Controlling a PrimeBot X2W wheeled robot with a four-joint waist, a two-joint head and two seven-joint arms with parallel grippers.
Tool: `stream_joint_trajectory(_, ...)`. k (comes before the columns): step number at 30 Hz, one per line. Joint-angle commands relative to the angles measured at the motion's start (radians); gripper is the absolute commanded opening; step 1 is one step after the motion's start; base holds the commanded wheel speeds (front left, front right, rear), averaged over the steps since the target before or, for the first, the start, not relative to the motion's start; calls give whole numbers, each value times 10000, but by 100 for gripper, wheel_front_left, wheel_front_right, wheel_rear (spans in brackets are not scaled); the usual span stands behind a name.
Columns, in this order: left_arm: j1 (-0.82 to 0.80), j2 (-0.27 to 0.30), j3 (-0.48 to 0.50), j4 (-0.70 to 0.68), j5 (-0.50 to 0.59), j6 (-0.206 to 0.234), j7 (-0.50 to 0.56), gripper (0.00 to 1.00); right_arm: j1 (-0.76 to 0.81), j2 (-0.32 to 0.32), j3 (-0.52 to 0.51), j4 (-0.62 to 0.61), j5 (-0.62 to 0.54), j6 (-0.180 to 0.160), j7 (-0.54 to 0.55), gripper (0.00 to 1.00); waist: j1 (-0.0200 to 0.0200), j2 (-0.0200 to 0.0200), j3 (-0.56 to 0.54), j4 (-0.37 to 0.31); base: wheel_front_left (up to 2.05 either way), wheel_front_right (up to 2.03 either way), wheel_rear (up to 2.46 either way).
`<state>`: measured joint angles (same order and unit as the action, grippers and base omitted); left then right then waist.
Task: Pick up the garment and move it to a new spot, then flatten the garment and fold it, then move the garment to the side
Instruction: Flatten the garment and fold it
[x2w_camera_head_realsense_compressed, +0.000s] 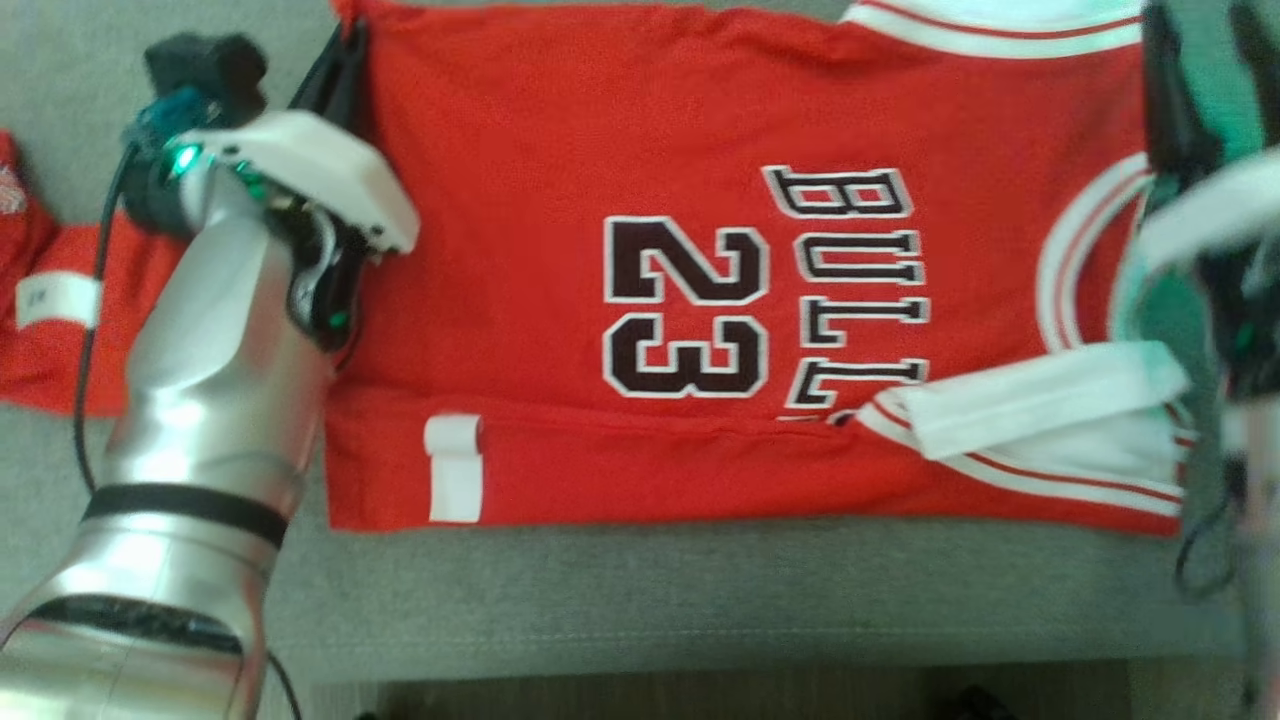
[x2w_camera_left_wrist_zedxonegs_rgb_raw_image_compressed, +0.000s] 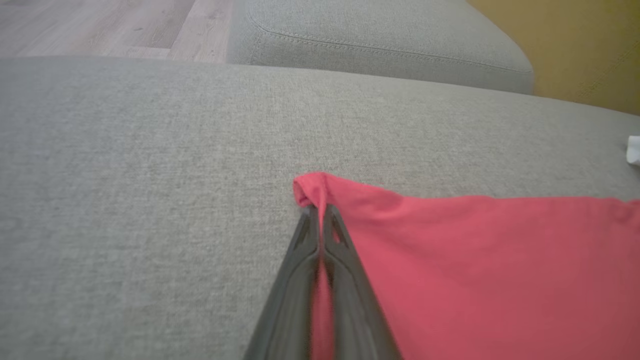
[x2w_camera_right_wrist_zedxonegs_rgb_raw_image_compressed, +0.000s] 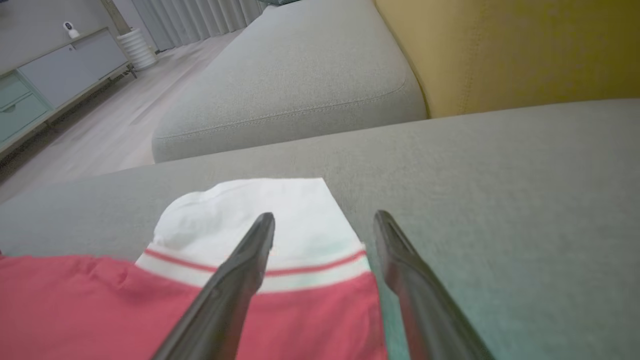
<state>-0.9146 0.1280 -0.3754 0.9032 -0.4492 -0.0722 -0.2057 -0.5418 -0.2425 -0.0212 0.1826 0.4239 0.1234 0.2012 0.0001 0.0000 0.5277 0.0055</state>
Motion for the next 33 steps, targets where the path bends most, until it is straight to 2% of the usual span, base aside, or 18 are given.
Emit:
stream_joint_trajectory(1, -336, 218, 170, -285, 66, -77, -136, 0, -492, -255, 256, -47, 101, 73, 128, 100, -1, 0, 401, 403, 0, 0, 0)
stream_joint_trajectory(6, -714, -146, -64, -397, 100, -159, -258, 0, -2504, -736, 769, 1582, 188, 73, 652, 100, -1, 0, 791, 878, 0, 0, 0)
stream_joint_trajectory(12, -991, -387, -272, -386, 70, -237, -381, 0, -4284, -989, 1544, 3666, 53, 73, 1549, 100, -1, 0, 1027, 1077, 0, 0, 0)
stream_joint_trajectory(17, -1032, -419, -294, -263, -3, -268, -450, 0, -4759, -1160, 2200, 4658, 171, 73, 2550, 100, -1, 0, 1004, 1051, 0, 0, 0)
stream_joint_trajectory(18, -1023, -408, -287, -235, -17, -271, -459, 0, -4762, -1183, 2309, 4750, 233, 73, 2737, 72, -1, 0, 985, 1037, 0, 0, 0)
stream_joint_trajectory(19, -1012, -398, -276, -207, -36, -273, -466, 0, -4763, -1197, 2392, 4805, 320, 73, 2875, 34, -1, 0, 966, 1024, 0, 0, 0)
stream_joint_trajectory(20, -1002, -382, -266, -181, -51, -276, -473, 0, -4765, -1216, 2460, 4826, 405, 73, 2933, 0, -1, 0, 940, 1007, 0, 0, 0)
stream_joint_trajectory(23, -968, -346, -239, -148, -73, -272, -490, 0, -4734, -1256, 2570, 4792, 547, 73, 2865, 0, -1, 0, 857, 978, 0, 0, 0)
stream_joint_trajectory(27, -807, -212, -149, -293, -61, -207, -530, 0, -4538, -1329, 2707, 4401, 804, 73, 2199, 0, -1, 0, 565, 915, 0, 0, 0)
stream_joint_trajectory(33, -176, 69, 54, -1117, -30, -105, -555, 0, -3742, -1573, 2720, 3148, 1171, 73, 1268, 0, -1, 0, -30, 812, 0, 0, 0)
